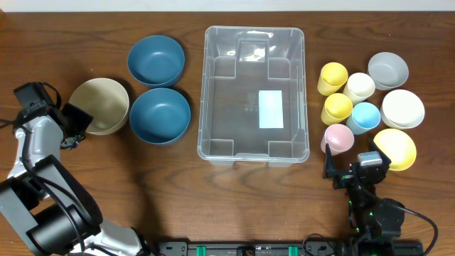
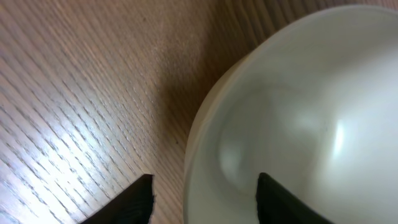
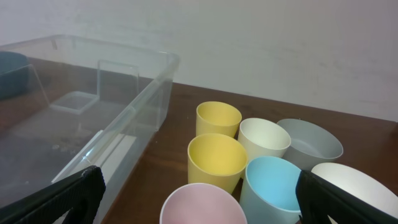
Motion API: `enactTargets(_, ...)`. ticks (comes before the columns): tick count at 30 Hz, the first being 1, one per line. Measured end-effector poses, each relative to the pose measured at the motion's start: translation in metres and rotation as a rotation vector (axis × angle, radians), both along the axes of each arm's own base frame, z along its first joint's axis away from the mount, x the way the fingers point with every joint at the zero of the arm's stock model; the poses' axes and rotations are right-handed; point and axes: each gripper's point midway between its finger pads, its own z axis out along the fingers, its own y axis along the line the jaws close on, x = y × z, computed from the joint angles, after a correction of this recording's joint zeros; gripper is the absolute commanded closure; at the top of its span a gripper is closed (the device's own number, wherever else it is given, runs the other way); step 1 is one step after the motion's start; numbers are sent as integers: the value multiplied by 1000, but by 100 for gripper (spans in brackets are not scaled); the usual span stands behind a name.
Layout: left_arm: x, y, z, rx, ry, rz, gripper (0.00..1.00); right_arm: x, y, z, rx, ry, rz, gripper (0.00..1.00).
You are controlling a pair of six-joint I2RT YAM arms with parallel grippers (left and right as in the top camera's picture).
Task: Pack container
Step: 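Move the left gripper to the cream bowl's rim, then close the left gripper on the cream bowl rim and lift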
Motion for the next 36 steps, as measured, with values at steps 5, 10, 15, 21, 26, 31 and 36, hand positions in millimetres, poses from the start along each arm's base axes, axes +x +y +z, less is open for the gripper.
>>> enactTargets(5, -1, 1, -2, 6, 6, 0, 51, 0, 0, 0, 0, 0, 0, 1)
enactTargets(10, 0, 3, -8, 7, 17, 3, 50, 0, 0, 0, 0, 0, 0, 1)
enactTargets(15, 2, 5, -7, 16, 8, 9, 66, 0, 0, 0, 0, 0, 0, 1)
enactTargets(21, 2, 6, -7, 19, 9, 6, 67, 0, 0, 0, 0, 0, 0, 1)
enactTargets(26, 2, 6, -7, 19, 10, 6, 72, 0, 0, 0, 0, 0, 0, 1)
enactTargets(31, 1, 6, -7, 22, 11, 7, 81, 0, 0, 0, 0, 0, 0, 1)
enactTargets(36, -1, 9, -8, 40, 27, 14, 94, 0, 0, 0, 0, 0, 0, 1)
